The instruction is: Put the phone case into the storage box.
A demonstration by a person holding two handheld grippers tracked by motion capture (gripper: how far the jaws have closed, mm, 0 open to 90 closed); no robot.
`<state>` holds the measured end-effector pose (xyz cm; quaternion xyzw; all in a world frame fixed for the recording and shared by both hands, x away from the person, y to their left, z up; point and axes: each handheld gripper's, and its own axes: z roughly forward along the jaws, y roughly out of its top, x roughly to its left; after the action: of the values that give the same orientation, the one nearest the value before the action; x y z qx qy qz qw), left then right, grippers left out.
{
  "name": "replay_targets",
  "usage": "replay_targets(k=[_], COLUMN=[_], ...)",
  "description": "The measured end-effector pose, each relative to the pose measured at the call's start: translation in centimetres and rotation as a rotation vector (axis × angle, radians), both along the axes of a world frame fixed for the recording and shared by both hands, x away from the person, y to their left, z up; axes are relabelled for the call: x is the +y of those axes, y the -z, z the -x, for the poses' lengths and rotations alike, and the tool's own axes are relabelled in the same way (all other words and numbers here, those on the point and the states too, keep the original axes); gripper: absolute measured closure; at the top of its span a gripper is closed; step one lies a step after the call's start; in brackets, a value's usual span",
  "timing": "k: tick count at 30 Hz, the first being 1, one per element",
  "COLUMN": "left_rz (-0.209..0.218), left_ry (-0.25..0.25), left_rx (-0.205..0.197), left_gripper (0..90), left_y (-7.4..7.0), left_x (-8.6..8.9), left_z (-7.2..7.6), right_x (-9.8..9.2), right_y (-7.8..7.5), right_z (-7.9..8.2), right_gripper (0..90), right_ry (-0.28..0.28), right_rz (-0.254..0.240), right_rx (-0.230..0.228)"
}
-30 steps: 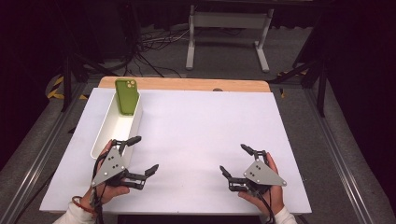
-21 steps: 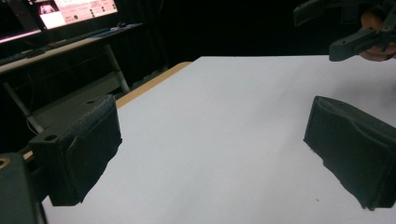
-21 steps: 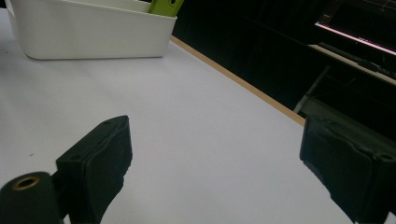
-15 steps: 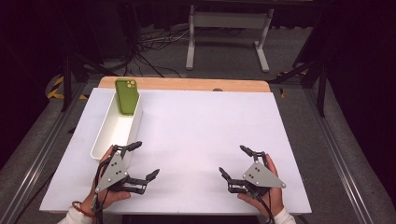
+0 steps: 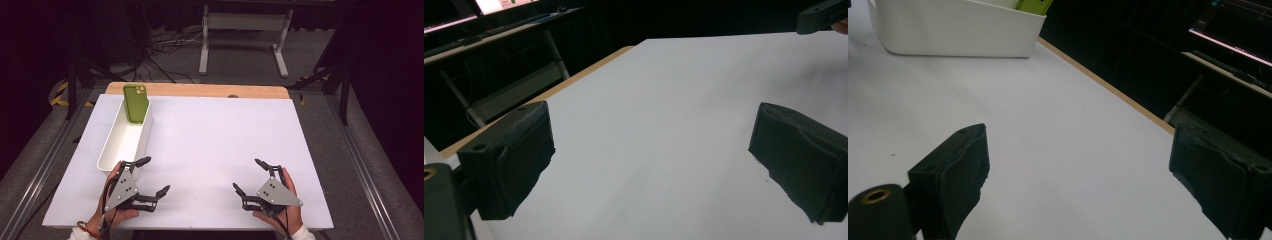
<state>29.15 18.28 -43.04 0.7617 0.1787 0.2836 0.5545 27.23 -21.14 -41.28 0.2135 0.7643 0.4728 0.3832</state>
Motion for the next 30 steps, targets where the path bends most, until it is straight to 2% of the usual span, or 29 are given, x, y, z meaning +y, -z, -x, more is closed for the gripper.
replay_targets(k=[2, 5, 9, 18, 26, 27, 30], left_rz=[-0.013, 0.001, -0.005, -0.002, -0.009, 0.005, 0.007], left_ry=[-0.005, -0.001, -0.005, 0.002, 0.010, 0.012, 0.013], left_rx=[-0.009, 0.009, -0.001, 0.002, -0.011, -0.004, -0.006], left_gripper=[4.9, 4.9, 4.8, 4.8, 4.8, 4.8, 4.9], left_y=[0.13, 0.27, 0.22, 0.19, -0.01, -0.02, -0.07], left_x=[0.19, 0.36, 0.38, 0.24, 0.44, 0.47, 0.58], left_z=[0.01, -0.05, -0.14, -0.14, -0.08, -0.03, -0.02], right_x=[-0.04, -0.12, -0.04, 0.05, 0.16, 0.15, 0.14], right_y=[0.05, 0.21, 0.56, 0.55, 0.66, 0.61, 0.55], right_z=[0.05, 0.05, 0.12, 0.42, 0.45, 0.47, 0.49], right_gripper=[9.8, 9.8, 9.8, 9.9, 10.0, 10.0, 10.0], right_ry=[0.000, -0.005, -0.004, -0.010, -0.010, -0.010, -0.008], right_rz=[-0.002, 0.001, 0.011, 0.019, 0.030, 0.028, 0.025], right_rx=[0.003, 0.007, 0.017, 0.010, 0.004, 0.003, 0.003])
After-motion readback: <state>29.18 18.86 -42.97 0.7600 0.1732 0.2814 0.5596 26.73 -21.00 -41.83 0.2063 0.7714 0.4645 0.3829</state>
